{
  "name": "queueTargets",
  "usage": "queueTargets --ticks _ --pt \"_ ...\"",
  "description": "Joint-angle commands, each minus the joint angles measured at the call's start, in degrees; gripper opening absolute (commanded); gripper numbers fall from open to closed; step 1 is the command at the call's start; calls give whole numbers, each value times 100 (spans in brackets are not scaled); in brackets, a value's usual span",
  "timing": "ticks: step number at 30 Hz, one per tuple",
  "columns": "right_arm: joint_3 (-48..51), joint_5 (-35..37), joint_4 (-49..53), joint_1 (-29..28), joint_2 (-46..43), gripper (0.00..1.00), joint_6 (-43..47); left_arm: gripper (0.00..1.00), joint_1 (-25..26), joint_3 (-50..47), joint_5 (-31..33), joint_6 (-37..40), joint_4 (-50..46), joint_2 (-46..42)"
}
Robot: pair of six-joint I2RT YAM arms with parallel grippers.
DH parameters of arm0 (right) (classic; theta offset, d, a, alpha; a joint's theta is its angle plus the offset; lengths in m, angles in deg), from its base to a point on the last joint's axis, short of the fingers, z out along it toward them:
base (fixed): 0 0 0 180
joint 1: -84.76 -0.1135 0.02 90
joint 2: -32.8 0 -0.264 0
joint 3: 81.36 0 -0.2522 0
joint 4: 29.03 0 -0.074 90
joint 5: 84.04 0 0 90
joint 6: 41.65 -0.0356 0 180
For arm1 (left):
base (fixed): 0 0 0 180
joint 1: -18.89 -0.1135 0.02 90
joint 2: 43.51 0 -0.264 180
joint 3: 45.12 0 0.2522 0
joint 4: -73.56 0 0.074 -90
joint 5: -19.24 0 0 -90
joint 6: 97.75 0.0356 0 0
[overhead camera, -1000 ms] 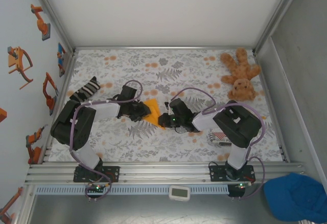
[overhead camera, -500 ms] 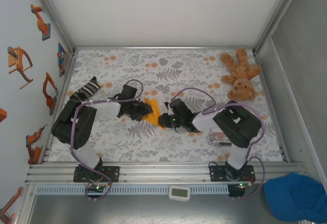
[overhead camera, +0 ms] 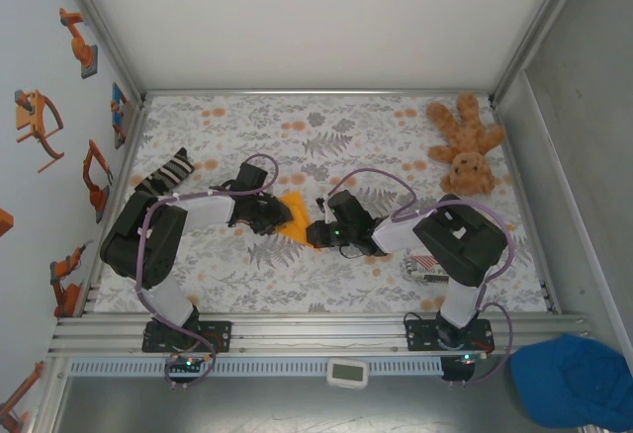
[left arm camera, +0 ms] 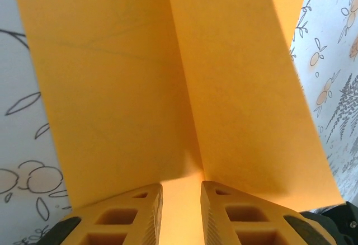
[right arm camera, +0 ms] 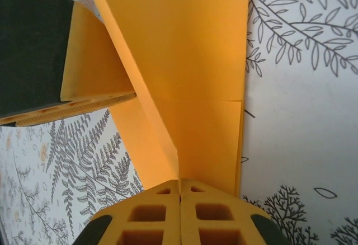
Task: Fold a paper plane with a square sheet of paper (pick it up from the middle)
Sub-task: Fourth fold the wing at the center of the table.
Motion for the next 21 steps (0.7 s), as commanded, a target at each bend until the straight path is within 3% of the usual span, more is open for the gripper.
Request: queueTargets --ticks 1,13,21 --pt "13 146 172 16 -83 4 219 25 12 -13 284 58 -565 114" --pt "172 -614 -651 244 32 0 -660 22 14 54 230 169 -469 83" --pt "130 -823 -690 296 161 0 -930 21 14 145 164 238 -468 89"
